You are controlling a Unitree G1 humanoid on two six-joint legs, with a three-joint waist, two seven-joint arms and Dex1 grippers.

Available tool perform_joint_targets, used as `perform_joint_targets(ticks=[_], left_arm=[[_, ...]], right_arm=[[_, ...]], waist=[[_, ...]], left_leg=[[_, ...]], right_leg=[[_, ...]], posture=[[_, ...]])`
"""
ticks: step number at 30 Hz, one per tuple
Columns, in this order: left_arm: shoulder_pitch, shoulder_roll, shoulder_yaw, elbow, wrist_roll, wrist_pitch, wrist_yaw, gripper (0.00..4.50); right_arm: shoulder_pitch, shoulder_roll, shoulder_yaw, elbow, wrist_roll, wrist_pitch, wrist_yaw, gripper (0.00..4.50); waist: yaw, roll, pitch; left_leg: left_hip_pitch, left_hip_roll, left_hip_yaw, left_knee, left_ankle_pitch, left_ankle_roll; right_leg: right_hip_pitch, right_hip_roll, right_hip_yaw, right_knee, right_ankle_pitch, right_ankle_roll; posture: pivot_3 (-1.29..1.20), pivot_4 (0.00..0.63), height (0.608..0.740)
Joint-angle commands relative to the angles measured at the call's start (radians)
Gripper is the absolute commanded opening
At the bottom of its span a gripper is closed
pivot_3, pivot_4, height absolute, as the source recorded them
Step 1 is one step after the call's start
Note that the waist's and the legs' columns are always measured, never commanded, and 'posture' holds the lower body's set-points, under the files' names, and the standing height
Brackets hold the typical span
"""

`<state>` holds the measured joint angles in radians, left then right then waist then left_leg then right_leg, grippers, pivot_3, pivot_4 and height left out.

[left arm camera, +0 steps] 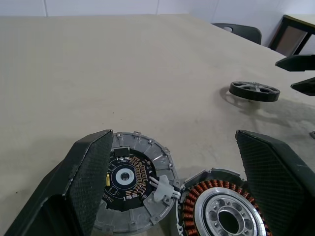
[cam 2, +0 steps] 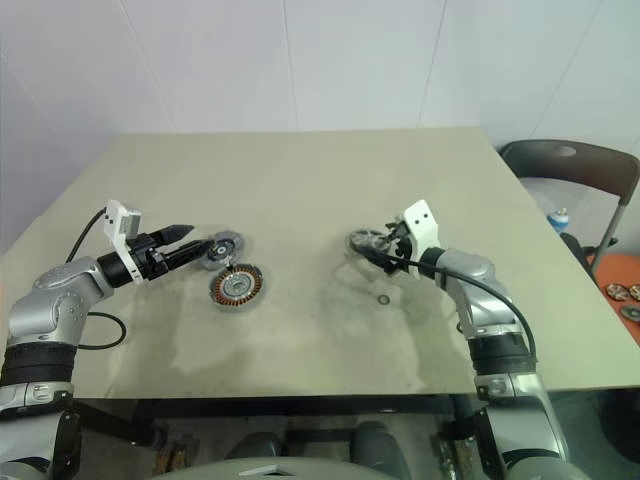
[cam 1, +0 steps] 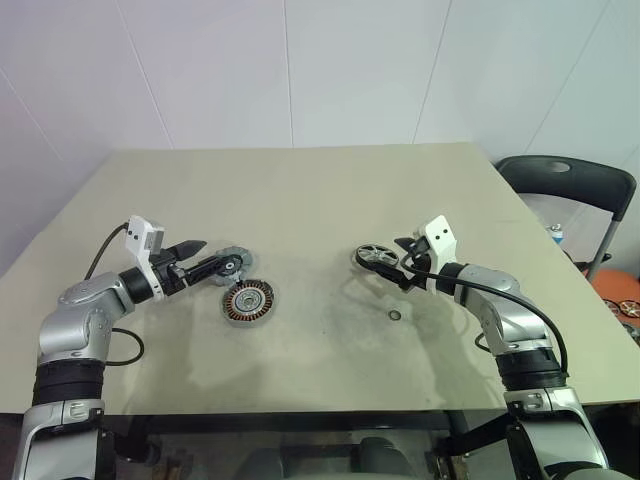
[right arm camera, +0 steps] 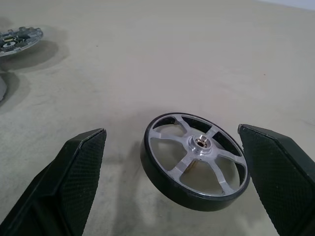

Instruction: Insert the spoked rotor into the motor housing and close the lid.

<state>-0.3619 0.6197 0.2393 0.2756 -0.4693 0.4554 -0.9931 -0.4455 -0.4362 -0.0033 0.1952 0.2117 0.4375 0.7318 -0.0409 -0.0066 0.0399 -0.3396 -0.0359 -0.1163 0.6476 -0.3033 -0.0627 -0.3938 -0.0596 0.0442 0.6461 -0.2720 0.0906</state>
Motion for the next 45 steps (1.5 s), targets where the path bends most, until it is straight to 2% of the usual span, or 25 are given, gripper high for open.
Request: perform_joint_targets(ticks=[1, 14, 17, 22, 27, 32, 41, 45], left_arm=[[-0.012, 0.013, 0.005, -0.030, -0.014, 0.001, -0.008, 4.23], [-0.006, 0.007, 0.009, -0.047, -0.018, 0.003, 0.006, 4.23], [0.000, 0.010, 0.015, -0.068, -0.026, 0.014, 0.008, 4.23], [0.013, 0.011, 0.020, -0.094, -0.035, 0.031, 0.019, 4.23], [0.041, 0.012, 0.032, -0.118, -0.046, 0.044, 0.035, 4.23], [0.094, 0.014, 0.063, -0.176, -0.068, 0.061, 0.058, 4.23], [0.183, 0.016, 0.114, -0.259, -0.112, 0.092, 0.113, 4.23], [0.190, 0.021, 0.117, -0.269, -0.123, 0.099, 0.121, 4.23]], right_arm=[[-0.009, -0.003, -0.001, -0.039, 0.005, -0.021, 0.000, 4.50], [-0.016, -0.010, 0.010, -0.035, 0.001, -0.031, 0.004, 4.50], [-0.038, -0.026, 0.031, -0.083, 0.020, -0.006, 0.056, 4.50], [-0.170, -0.050, 0.141, -0.133, 0.030, 0.009, 0.234, 4.50], [-0.334, -0.020, 0.219, -0.023, -0.002, -0.060, 0.344, 4.50], [-0.425, 0.006, 0.251, 0.064, -0.015, -0.125, 0.408, 4.50], [-0.447, 0.044, 0.292, 0.109, -0.035, -0.178, 0.481, 4.50], [-0.449, 0.073, 0.357, 0.092, -0.061, -0.196, 0.530, 4.50]], waist=[[0.000, 0.000, 0.000], [0.000, 0.000, 0.000], [0.000, 0.000, 0.000], [-0.005, 0.000, 0.000], [-0.002, -0.001, 0.000], [0.001, -0.002, 0.000], [-0.001, -0.002, 0.000], [-0.001, -0.002, 0.000]], left_leg=[[0.000, 0.000, 0.000, 0.000, 0.000, 0.000], [0.000, 0.000, 0.000, 0.000, 0.000, 0.000], [0.000, 0.000, 0.000, 0.000, 0.000, 0.000], [0.000, 0.000, 0.000, 0.000, 0.000, 0.000], [0.000, 0.001, -0.001, 0.000, 0.000, 0.000], [-0.001, 0.000, -0.001, 0.000, 0.000, 0.000], [-0.001, 0.000, -0.001, -0.001, 0.000, 0.000], [-0.001, 0.000, -0.001, -0.001, 0.000, 0.000]], right_leg=[[0.000, 0.000, 0.000, 0.000, 0.000, 0.000], [0.000, 0.000, 0.000, 0.000, 0.000, 0.000], [0.000, 0.000, 0.000, 0.000, 0.000, 0.000], [-0.001, 0.000, 0.001, 0.000, 0.000, 0.000], [0.000, 0.001, 0.000, 0.000, 0.000, 0.000], [-0.002, -0.001, 0.000, 0.000, 0.000, 0.000], [-0.003, -0.001, 0.000, 0.001, 0.000, 0.000], [-0.003, -0.001, 0.000, 0.001, 0.000, 0.000]], posture=[[0.00, 0.000, 0.740], [0.00, 0.000, 0.740], [0.00, 0.000, 0.740], [0.00, 0.000, 0.740], [0.00, 0.000, 0.740], [0.00, 0.000, 0.740], [0.00, 0.000, 0.740], [0.00, 0.000, 0.740]])
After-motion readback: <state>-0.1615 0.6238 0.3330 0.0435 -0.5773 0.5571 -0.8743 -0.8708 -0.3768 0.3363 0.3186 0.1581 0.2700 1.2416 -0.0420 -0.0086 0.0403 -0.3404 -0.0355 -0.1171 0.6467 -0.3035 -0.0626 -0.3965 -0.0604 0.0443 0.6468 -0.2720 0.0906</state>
